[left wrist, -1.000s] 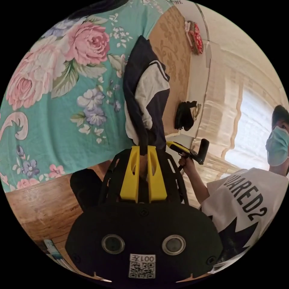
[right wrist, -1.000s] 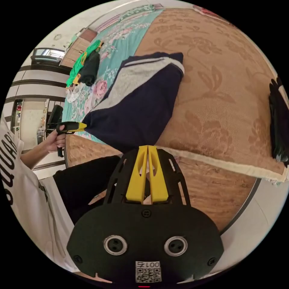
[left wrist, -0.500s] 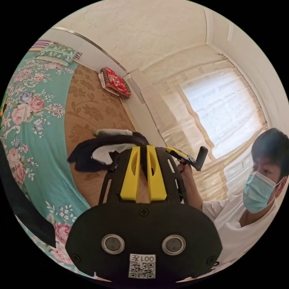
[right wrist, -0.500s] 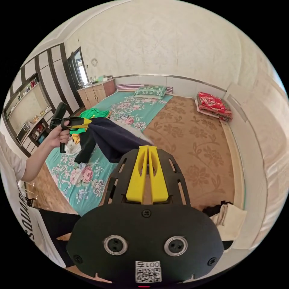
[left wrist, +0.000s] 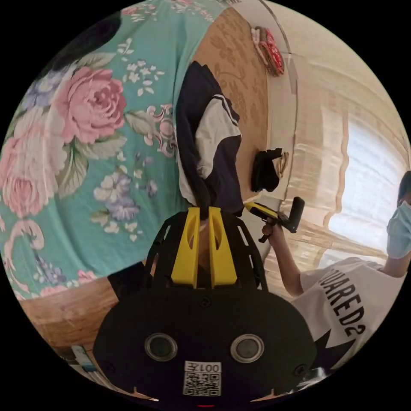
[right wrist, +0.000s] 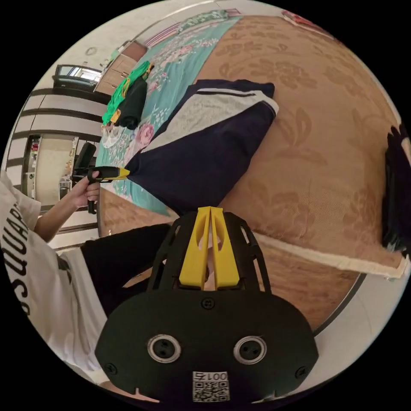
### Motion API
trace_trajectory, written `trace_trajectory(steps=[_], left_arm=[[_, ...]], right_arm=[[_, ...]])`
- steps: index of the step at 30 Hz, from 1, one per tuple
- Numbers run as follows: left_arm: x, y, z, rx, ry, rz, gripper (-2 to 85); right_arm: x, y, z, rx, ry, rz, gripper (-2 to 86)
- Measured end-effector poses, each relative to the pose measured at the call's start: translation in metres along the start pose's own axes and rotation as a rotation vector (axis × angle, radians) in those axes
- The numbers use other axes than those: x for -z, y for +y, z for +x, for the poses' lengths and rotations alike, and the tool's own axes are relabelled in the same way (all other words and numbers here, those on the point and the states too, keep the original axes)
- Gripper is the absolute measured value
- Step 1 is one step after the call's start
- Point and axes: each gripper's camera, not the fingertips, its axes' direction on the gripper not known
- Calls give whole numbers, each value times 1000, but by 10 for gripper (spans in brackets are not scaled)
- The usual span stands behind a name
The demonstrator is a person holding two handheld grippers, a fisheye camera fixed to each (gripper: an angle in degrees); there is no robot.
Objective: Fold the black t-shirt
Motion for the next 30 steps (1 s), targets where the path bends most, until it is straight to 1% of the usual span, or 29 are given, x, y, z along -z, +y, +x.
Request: trace_trajectory(steps=[1,3,4,6,9,10,11,12,13,14,15,17,19,20,21,23,24,25,26,27,29,30], left_arm=[[2,5,4,57,58,-2,-8],[7,-1,17,101,90,-10,-7],[12,-16,32,76,77,-14,-7],[18,-52,59,-4,56,-16,-6],[25,-136,102,-149,5,3,-2],[22,-173,115,-202,-58,4,0],[18,-191,120,-219,-98,-4,2],[8,-225,123,-216,-172,-28,4],[-4,-253,123,-210,-219,-65,7],[-8,-263,123,-198,-240,-73,8],[-15,-276,124,-185,-271,-69,10],[-19,-281,133,-232,-276,-46,9],[-14,-273,144,-285,-287,41,17],[-12,-270,146,-287,-289,64,19],[-9,-265,146,-280,-291,100,25],[-10,-261,145,-274,-267,118,33],[-17,-263,145,-292,-242,105,38],[-26,-267,146,-313,-231,84,40],[-31,-270,147,-320,-234,73,41],[-43,-277,149,-338,-252,59,37],[-58,-289,152,-342,-355,55,29],[-68,-300,148,-304,-432,40,22]], right_arm=[[8,7,3,-28,-53,-36,1],[29,7,10,-58,-139,-46,1],[48,-1,16,-61,-187,-21,1],[83,-26,24,-27,-198,54,2],[125,-89,44,35,-115,150,4],[135,-116,57,29,-12,196,5],[137,-140,70,32,102,197,8],[135,-152,78,38,138,174,9],[130,-172,96,-1,167,106,11],[126,-182,107,-24,138,69,16],[127,-183,109,-13,113,76,19],[134,-171,98,35,45,158,44],[132,-159,89,46,31,191,76],[128,-153,86,34,41,203,101],[125,-150,85,26,51,206,107],[113,-149,96,-49,54,203,125],[110,-150,101,-67,28,198,128],[105,-155,111,-97,-39,194,123],[103,-161,119,-121,-96,204,111],[103,-163,121,-131,-108,214,102],[101,-169,128,-131,-41,233,65],[100,-170,131,-148,-27,225,60]])
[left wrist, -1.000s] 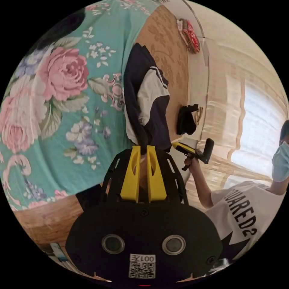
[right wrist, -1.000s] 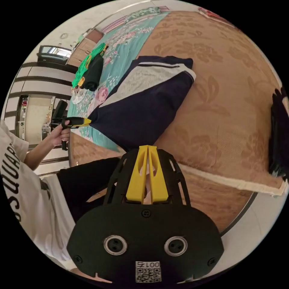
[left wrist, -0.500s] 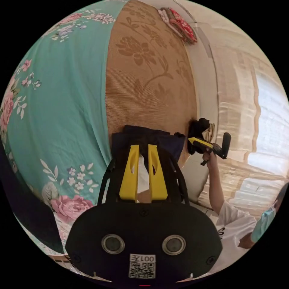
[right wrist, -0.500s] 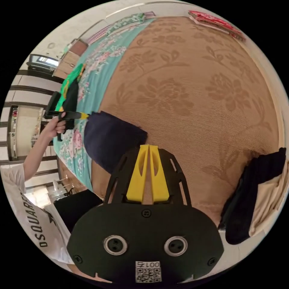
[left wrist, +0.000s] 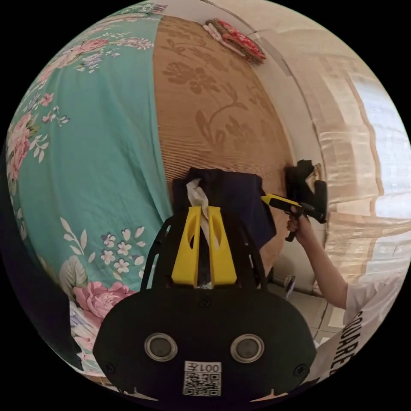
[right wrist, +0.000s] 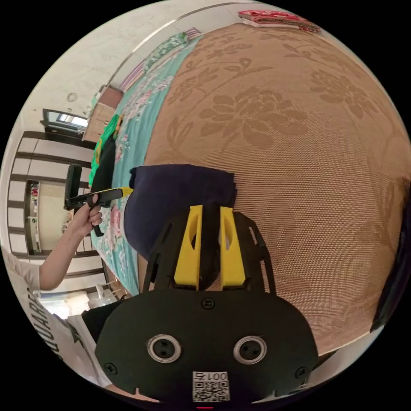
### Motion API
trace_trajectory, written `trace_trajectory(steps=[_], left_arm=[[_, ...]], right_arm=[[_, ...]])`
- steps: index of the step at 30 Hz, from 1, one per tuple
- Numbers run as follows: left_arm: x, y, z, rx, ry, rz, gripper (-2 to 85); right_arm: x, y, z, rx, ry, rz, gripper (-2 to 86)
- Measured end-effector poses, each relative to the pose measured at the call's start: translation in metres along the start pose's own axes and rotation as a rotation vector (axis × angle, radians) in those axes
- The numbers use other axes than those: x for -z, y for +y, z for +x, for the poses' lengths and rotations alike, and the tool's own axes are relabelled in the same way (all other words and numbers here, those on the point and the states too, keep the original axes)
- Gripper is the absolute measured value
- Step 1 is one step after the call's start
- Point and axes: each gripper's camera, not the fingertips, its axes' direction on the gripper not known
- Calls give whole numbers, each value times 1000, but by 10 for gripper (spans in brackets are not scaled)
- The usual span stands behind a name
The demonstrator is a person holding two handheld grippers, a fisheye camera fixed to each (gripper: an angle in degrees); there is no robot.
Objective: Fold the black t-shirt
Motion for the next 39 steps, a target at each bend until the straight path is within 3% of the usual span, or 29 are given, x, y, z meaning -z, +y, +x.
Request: trace_trajectory(steps=[4,8,12,16,20,24,26,28,32,36,39], left_arm=[[-8,-9,-10,207,105,86,-1],[10,1,10,181,-38,201,-1],[-7,6,29,10,92,101,52],[-42,4,37,-37,62,-12,96],[-71,-12,46,-20,43,-30,96],[-99,-33,66,-80,-2,-40,32],[-103,-38,65,-88,51,-35,20],[-109,-36,52,-31,270,-10,11],[-136,-23,52,35,454,-61,-5],[-150,-23,73,182,731,5,-12],[-154,-64,117,145,764,44,-13]], right_arm=[[27,10,5,-4,46,39,33],[71,52,-9,62,106,47,48],[81,92,-13,55,43,28,102],[72,115,6,-75,-77,34,125],[71,117,22,-152,-84,68,92],[83,123,34,-137,-183,93,31],[102,135,54,-159,-305,96,20],[120,150,67,-180,-404,115,16],[154,192,76,-244,-476,48,11],[204,217,86,-317,-596,129,8],[263,190,90,-203,-550,148,6]])
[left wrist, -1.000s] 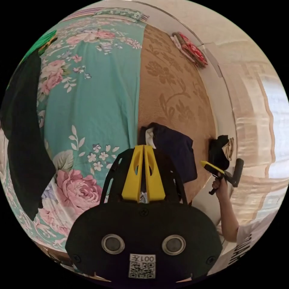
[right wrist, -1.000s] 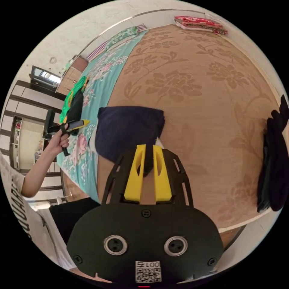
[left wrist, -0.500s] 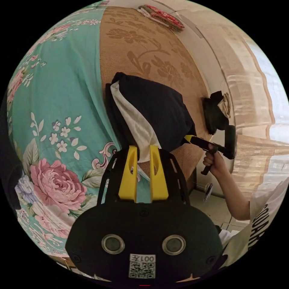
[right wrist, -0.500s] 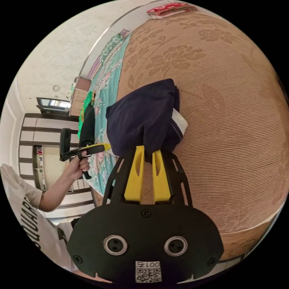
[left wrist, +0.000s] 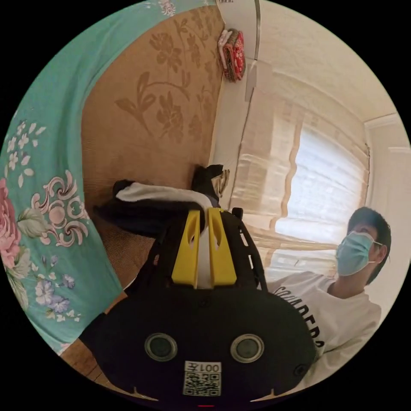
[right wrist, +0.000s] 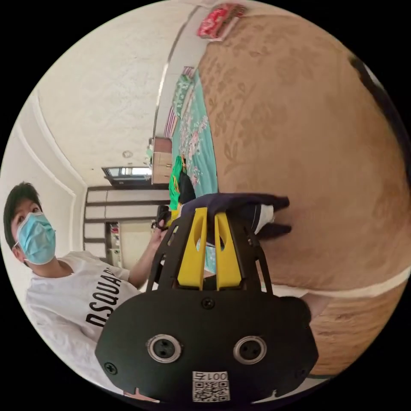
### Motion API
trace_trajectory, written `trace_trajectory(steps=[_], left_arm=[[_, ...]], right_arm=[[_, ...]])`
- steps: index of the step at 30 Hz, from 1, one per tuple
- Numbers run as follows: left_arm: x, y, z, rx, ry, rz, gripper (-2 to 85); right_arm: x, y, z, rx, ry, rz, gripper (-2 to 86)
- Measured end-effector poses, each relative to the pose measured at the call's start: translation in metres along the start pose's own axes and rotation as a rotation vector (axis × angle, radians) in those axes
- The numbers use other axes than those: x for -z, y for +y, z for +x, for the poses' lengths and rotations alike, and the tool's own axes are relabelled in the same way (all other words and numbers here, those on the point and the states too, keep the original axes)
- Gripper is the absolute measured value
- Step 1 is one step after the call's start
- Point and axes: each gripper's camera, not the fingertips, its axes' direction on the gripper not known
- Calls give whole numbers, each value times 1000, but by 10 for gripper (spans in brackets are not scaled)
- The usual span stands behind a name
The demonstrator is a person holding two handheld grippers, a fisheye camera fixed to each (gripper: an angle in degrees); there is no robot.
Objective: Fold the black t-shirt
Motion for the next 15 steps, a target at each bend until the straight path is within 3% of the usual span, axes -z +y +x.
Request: trace_trajectory(steps=[2,8,15], left_arm=[[-30,-30,27,-82,-18,-3,-12],[-155,-99,115,-327,15,94,-12],[-370,-88,126,-455,117,51,-11]], right_arm=[[43,-45,-32,162,86,-24,6],[187,-125,-89,417,56,93,6],[329,-89,-85,518,153,128,6]])
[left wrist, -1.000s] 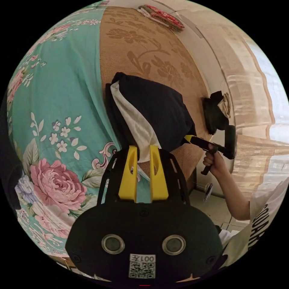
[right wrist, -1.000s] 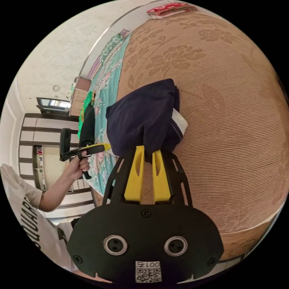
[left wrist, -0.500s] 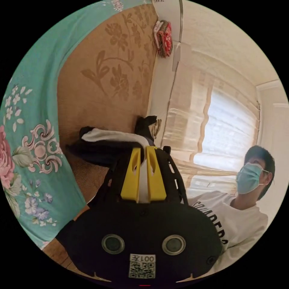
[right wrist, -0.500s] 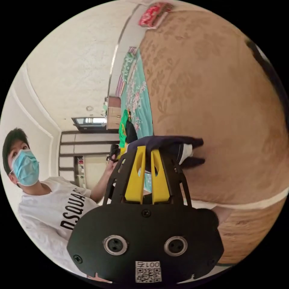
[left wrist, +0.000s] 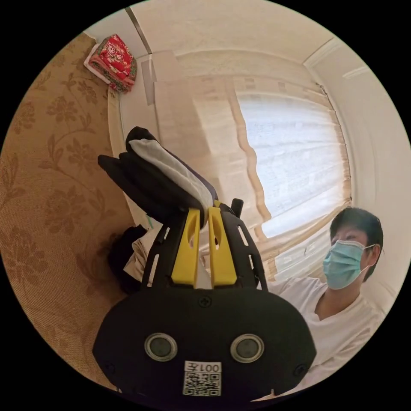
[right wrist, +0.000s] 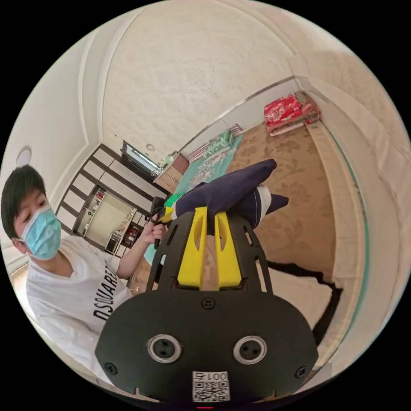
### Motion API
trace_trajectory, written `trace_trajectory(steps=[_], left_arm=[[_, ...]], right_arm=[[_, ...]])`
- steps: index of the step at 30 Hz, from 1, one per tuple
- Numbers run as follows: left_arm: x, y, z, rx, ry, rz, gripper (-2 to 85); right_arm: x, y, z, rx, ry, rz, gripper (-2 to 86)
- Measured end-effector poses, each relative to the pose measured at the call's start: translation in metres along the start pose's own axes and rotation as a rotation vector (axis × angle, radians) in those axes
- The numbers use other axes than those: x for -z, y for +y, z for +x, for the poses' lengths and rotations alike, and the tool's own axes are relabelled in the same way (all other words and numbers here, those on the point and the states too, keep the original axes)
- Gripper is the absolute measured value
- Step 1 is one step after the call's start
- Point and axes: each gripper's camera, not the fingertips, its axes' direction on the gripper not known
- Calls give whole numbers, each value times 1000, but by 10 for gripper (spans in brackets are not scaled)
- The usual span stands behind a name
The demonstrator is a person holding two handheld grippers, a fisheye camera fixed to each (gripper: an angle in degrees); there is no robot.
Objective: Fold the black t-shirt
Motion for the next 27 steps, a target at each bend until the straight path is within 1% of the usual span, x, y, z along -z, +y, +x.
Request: trace_trajectory(steps=[1,2,3,4,5,6,7,9,11,14,16,18,21,23,24,26,27], left_arm=[[-41,23,-12,-8,-30,-31,-11],[-62,36,-19,-9,-49,-52,-11],[-104,66,-37,-10,-100,-115,-11],[-147,99,-59,-5,-177,-221,-11],[-168,117,-71,19,-224,-281,-11],[-204,151,-94,101,-280,-370,-11],[-228,180,-109,139,-273,-381,-11],[-249,213,-121,195,-214,-323,-10],[-266,238,-129,233,-194,-286,-9],[-295,277,-145,291,-216,-307,-9],[-320,311,-153,316,-218,-356,-9],[-338,338,-152,307,-256,-406,-10],[-360,391,-143,243,-358,-477,-10],[-371,429,-131,187,-438,-513,-10],[-377,455,-120,128,-502,-531,-10],[-385,497,-98,11,-623,-557,-10],[-388,527,-82,-70,-716,-557,-10]], right_arm=[[15,26,11,-14,34,-30,6],[24,59,24,-14,93,-76,6],[26,77,30,-17,127,-106,6],[25,118,47,-42,193,-173,6],[18,162,70,-125,226,-233,6],[12,183,81,-187,235,-266,6],[0,220,95,-258,243,-312,7],[-3,256,98,-289,204,-240,8],[1,282,92,-331,112,-142,9],[-7,308,80,-371,34,-200,10],[-9,324,71,-412,-13,-219,8],[-12,337,53,-430,23,-253,7],[-24,353,0,-392,241,-405,5],[-45,364,-59,-283,513,-554,5],[-51,367,-76,-247,577,-578,5],[-79,376,-149,-62,787,-608,5],[-87,378,-168,-13,831,-600,4]])
